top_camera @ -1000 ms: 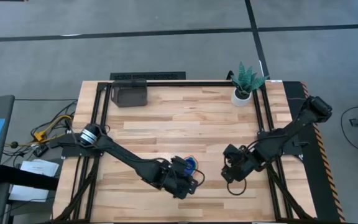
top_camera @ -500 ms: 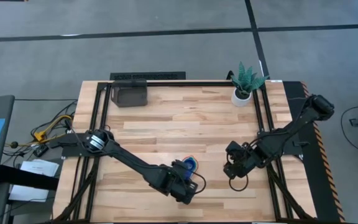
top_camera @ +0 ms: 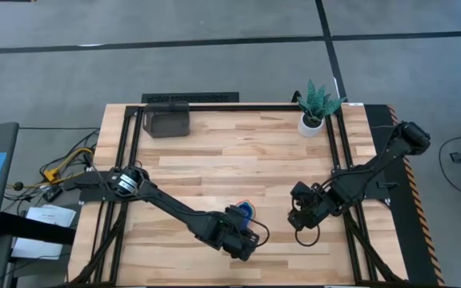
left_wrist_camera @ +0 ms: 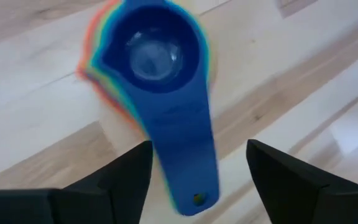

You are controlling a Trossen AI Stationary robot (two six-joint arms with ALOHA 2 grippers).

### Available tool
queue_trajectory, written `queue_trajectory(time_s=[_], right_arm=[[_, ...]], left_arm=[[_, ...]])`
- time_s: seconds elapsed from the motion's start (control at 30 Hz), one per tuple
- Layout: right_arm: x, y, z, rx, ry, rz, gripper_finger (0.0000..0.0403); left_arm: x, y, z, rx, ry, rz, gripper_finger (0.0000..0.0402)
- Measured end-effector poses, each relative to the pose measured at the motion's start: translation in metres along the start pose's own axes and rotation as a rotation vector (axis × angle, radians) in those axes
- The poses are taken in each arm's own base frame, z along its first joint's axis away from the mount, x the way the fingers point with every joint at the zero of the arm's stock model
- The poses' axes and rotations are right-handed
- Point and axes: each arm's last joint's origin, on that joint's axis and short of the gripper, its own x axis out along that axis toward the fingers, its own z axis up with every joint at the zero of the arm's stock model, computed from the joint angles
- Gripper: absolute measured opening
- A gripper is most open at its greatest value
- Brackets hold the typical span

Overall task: Nest measuring cups in basket
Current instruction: Put the stacked measuring cups into the black bin

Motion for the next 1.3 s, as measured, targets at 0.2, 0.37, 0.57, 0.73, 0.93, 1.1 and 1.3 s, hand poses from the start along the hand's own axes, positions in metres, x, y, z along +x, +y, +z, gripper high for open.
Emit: queue_trajectory(time_s=[0.2, 0.37, 0.57, 0.73, 0.93, 1.1, 1.3], right_arm=[[0.000, 0.000, 0.000, -0.004, 0.002, 0.001, 0.0270], [0.000, 0.000, 0.000, -0.016, 0.008, 0.003, 0.0270], [0.000, 0.000, 0.000, -0.024, 0.017, 0.005, 0.0270], [0.000, 0.000, -0.001, -0.038, 0.022, 0.008, 0.0270], [0.000, 0.000, -0.001, -0.050, 0.029, 0.010, 0.0270], [0.000, 0.000, -0.001, -0.053, 0.030, 0.009, 0.0270], [0.000, 0.000, -0.001, -0.054, 0.030, 0.009, 0.0270]], left_arm=[[0.012, 0.002, -0.004, -0.033, 0.012, 0.018, 0.0294], [0.018, 0.004, -0.007, -0.038, 0.038, 0.029, 0.0316], [0.019, 0.004, -0.003, -0.047, 0.031, 0.028, 0.0318], [0.022, 0.004, 0.003, -0.059, 0.025, 0.027, 0.0318], [0.029, 0.007, 0.019, -0.047, 0.013, 0.046, 0.0318], [0.034, 0.010, 0.031, -0.041, 0.028, 0.057, 0.0318], [0.035, 0.014, 0.032, -0.038, 0.060, 0.090, 0.0296]])
